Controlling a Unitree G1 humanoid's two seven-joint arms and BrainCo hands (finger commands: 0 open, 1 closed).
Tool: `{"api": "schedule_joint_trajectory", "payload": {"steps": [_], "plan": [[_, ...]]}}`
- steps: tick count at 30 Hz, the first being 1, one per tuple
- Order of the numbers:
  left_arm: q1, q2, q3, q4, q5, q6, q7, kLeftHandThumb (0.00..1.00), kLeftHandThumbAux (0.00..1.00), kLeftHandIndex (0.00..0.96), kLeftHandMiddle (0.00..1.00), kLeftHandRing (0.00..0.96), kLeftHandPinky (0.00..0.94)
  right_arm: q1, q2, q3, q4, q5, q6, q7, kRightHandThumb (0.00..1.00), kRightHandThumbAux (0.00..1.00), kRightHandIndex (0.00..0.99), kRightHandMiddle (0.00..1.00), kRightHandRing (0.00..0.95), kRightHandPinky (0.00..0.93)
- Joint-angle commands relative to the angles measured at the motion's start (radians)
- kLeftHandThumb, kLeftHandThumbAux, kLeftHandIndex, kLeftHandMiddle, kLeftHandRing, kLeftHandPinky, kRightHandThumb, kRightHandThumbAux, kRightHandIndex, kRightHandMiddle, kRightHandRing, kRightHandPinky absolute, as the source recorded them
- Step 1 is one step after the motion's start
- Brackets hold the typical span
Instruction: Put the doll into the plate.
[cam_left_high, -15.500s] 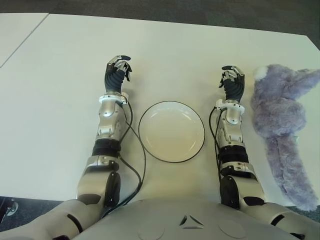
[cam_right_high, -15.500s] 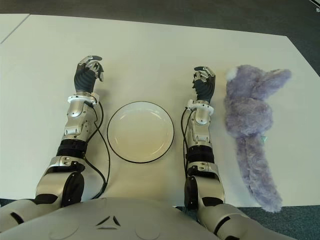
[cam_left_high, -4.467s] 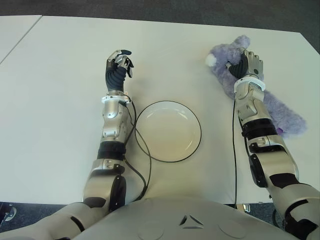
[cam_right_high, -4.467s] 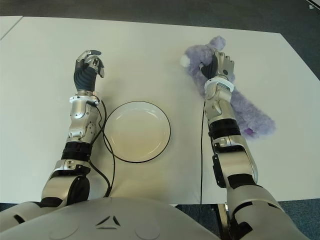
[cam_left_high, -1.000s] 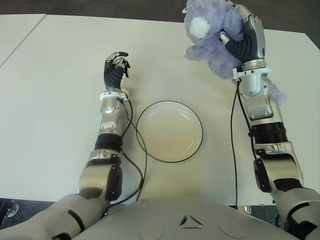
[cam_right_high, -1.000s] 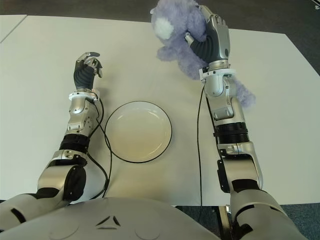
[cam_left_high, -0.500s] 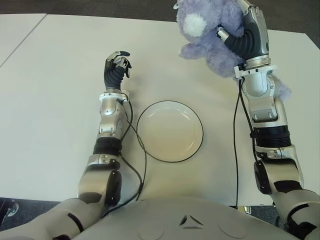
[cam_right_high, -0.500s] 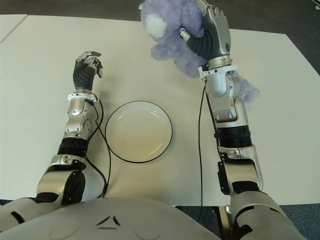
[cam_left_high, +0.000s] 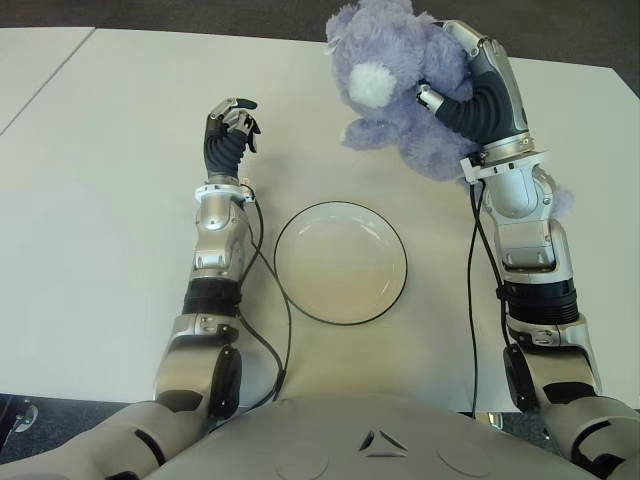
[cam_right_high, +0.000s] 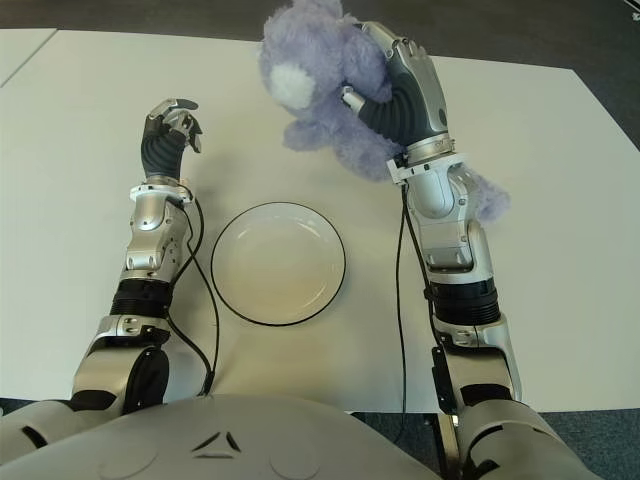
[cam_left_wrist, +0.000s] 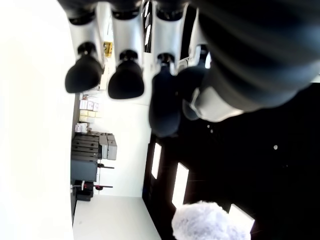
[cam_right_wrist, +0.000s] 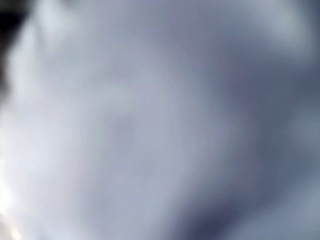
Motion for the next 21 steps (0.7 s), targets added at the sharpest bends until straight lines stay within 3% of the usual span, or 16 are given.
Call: {"api": "schedule_joint_trajectory", "payload": {"steps": [1, 8, 16, 21], "plan": [[0.017, 0.003, -0.005, -0.017, 0.011, 0.036, 0.016, 0.718, 0.699, 0.445, 0.802, 0.795, 0.772, 0.016, 0.006, -0.003, -0.036, 0.036, -0.004, 0.037, 0.854, 0.677, 0.402, 0.546, 0.900, 0.899], [0.019, 0.007, 0.008, -0.040, -0.003, 0.041, 0.021, 0.719, 0.699, 0.445, 0.802, 0.793, 0.762, 0.036, 0.009, 0.000, -0.072, 0.056, -0.022, 0.070, 0.853, 0.678, 0.400, 0.544, 0.897, 0.893], [0.026, 0.010, 0.025, -0.078, -0.006, -0.036, 0.015, 0.719, 0.699, 0.446, 0.803, 0.797, 0.776, 0.060, 0.001, 0.009, -0.097, 0.037, -0.093, 0.074, 0.852, 0.679, 0.396, 0.540, 0.890, 0.886], [0.028, 0.015, 0.023, -0.083, -0.009, -0.020, 0.011, 0.717, 0.699, 0.445, 0.808, 0.799, 0.775, 0.074, 0.004, 0.015, -0.119, 0.043, -0.109, 0.092, 0.852, 0.679, 0.395, 0.538, 0.886, 0.881]]}}
